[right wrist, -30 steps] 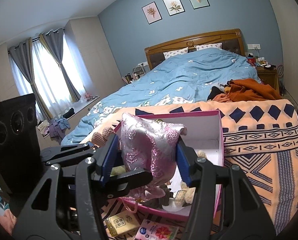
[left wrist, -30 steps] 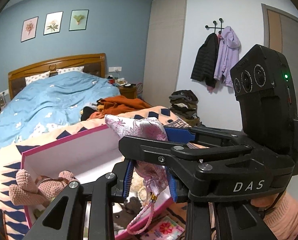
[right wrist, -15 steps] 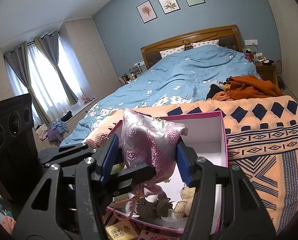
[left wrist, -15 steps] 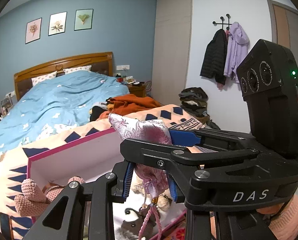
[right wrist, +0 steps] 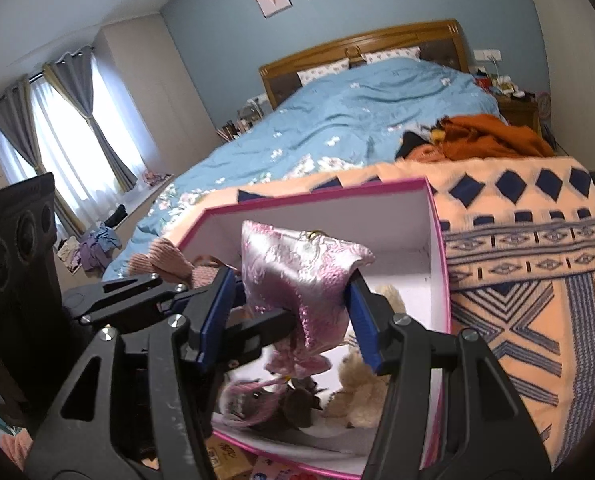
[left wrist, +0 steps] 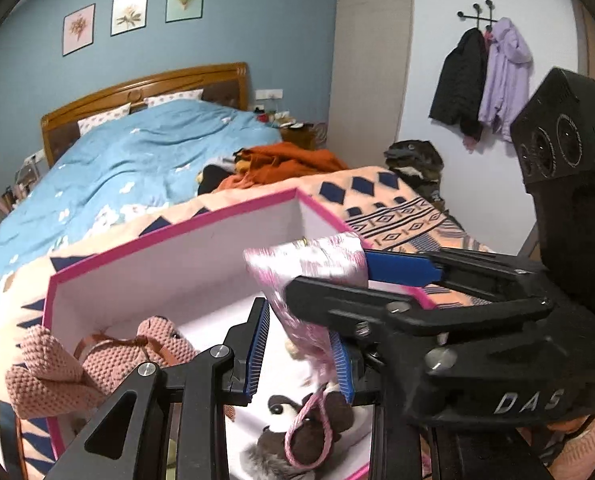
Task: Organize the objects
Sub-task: 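Open the right gripper to drop the pouch into the box, then move the right gripper toward the pink flower tissue pack beside the box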
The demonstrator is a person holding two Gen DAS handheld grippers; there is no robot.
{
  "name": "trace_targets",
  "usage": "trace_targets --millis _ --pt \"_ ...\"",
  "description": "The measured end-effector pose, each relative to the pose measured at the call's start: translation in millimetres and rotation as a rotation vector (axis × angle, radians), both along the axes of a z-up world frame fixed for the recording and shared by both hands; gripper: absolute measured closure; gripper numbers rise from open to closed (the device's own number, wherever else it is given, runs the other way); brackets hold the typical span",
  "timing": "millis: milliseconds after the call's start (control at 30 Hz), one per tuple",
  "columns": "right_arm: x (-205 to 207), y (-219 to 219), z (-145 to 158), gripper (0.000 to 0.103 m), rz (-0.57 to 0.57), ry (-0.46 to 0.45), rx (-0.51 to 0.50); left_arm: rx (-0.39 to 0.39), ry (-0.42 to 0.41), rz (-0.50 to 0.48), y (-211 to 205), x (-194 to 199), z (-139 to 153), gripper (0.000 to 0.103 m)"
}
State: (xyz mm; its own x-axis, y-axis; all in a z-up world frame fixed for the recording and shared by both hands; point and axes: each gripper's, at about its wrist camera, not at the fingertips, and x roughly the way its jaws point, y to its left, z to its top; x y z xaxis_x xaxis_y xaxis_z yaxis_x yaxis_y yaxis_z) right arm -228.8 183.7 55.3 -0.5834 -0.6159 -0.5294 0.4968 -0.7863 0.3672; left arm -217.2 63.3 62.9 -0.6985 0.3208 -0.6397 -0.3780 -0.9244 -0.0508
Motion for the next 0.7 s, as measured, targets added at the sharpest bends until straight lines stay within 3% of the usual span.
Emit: trace_targets --millis 300,700 --pt "2 19 -12 0.043 -0.029 -0.030 -0.022 0.042 0.016 0.034 -14 17 -2 0.072" --pt "46 32 -4 0.043 0.016 0.029 -0.047 0.105 0.086 -0.029 -15 73 16 0.057"
